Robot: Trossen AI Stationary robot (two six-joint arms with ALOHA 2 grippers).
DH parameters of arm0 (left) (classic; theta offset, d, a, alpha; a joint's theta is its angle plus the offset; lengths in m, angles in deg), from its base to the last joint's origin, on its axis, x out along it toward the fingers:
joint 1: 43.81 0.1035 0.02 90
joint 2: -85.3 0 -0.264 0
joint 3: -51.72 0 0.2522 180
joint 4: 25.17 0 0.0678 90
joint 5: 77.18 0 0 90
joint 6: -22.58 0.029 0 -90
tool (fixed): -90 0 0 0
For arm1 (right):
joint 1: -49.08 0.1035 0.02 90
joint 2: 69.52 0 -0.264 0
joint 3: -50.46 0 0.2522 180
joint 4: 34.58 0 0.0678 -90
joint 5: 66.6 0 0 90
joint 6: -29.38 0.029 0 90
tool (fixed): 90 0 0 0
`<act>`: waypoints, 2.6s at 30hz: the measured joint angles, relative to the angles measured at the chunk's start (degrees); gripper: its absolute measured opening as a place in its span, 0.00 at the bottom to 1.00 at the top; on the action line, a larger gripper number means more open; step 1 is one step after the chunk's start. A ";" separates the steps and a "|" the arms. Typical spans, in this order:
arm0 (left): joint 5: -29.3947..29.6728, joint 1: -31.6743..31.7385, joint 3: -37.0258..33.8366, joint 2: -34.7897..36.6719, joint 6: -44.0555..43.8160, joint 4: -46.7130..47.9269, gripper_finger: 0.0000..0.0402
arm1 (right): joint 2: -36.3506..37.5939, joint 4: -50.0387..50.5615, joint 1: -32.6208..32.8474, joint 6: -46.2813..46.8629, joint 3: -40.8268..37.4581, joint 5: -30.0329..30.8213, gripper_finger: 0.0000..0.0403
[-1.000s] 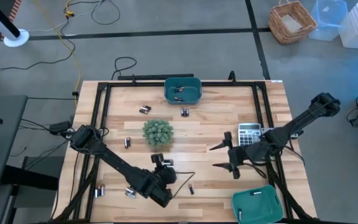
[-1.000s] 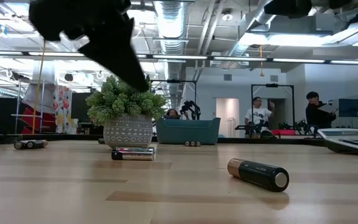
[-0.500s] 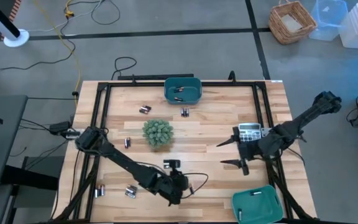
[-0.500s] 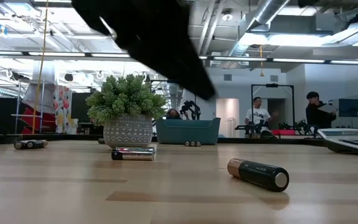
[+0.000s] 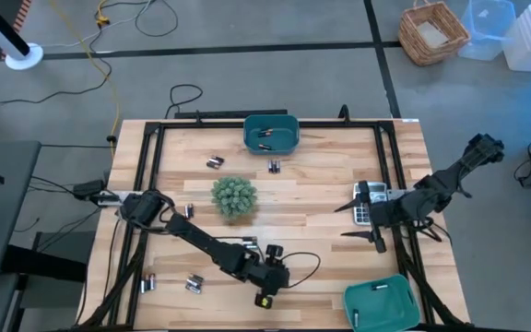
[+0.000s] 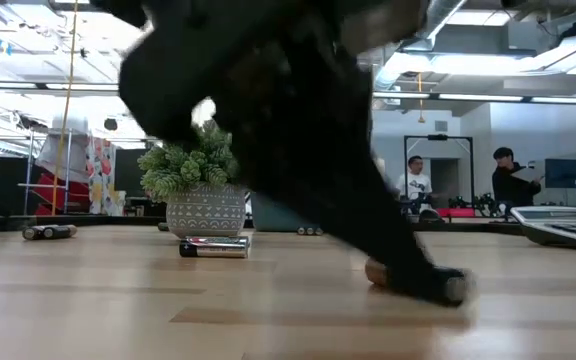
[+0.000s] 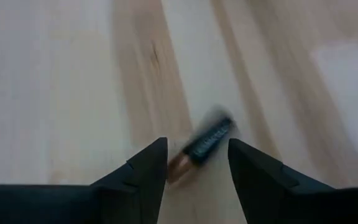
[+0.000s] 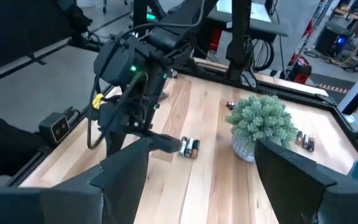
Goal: Sort batteries
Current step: Put the black battery into the blue bin
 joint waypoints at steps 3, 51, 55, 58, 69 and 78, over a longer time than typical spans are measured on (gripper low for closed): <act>-1.04 0.43 0.02 -0.83 1.06 -0.52 0.42 | -0.73 -0.13 -0.01 0.04 0.00 0.00 0.76; 0.10 3.58 -0.29 -1.18 2.43 -7.72 0.11 | 0.67 -0.61 -0.76 -1.44 0.00 0.04 0.76; 0.47 4.56 -0.27 -0.73 3.03 -8.86 0.11 | 1.91 -0.44 -0.76 -1.53 0.00 0.07 0.76; 0.39 5.40 -0.27 -0.01 4.33 -9.67 0.11 | 2.43 0.01 -0.76 -1.53 0.00 0.07 0.76; 1.29 11.99 -0.19 7.00 9.73 -10.08 0.11 | 5.01 0.26 -0.87 -3.89 0.00 0.08 0.76; 1.54 22.99 -0.12 12.98 9.66 -6.65 0.11 | 9.17 0.00 -0.94 -7.08 0.00 0.13 0.76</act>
